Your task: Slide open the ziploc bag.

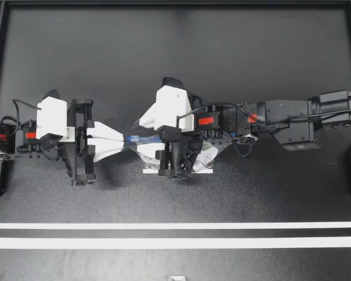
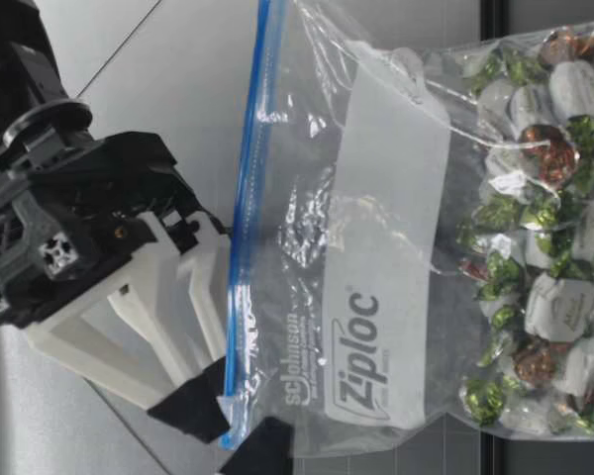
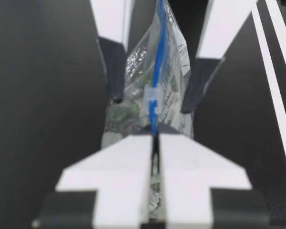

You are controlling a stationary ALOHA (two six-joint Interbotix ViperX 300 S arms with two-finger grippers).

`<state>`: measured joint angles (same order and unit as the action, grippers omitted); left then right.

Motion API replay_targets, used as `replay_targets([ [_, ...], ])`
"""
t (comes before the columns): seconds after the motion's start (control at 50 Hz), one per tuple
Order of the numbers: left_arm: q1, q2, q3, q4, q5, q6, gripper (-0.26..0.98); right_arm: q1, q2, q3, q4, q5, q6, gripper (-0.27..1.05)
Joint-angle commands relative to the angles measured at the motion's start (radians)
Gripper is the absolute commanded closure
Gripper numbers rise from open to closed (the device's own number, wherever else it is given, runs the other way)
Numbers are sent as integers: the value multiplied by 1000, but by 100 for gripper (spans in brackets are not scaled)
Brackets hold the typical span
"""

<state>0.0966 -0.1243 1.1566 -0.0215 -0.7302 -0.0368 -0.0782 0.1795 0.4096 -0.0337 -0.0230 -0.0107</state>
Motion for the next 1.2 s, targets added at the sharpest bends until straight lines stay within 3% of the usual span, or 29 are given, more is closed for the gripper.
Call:
replay_targets([
  [0.0, -2, -17, -8, 2, -8, 3, 90, 3, -15, -29, 0, 11, 2, 23],
  [0.4, -2, -17, -8, 0, -5, -2, 90, 3, -29, -32, 0, 52, 9, 66],
  [0.62, -2, -12, -8, -8, -5, -5, 90, 3, -67, -46, -3, 158, -2, 84],
  [1.18, -2, -3, 8, -23, -5, -3, 90, 3, -143, -80, -77, 583, -6, 86],
])
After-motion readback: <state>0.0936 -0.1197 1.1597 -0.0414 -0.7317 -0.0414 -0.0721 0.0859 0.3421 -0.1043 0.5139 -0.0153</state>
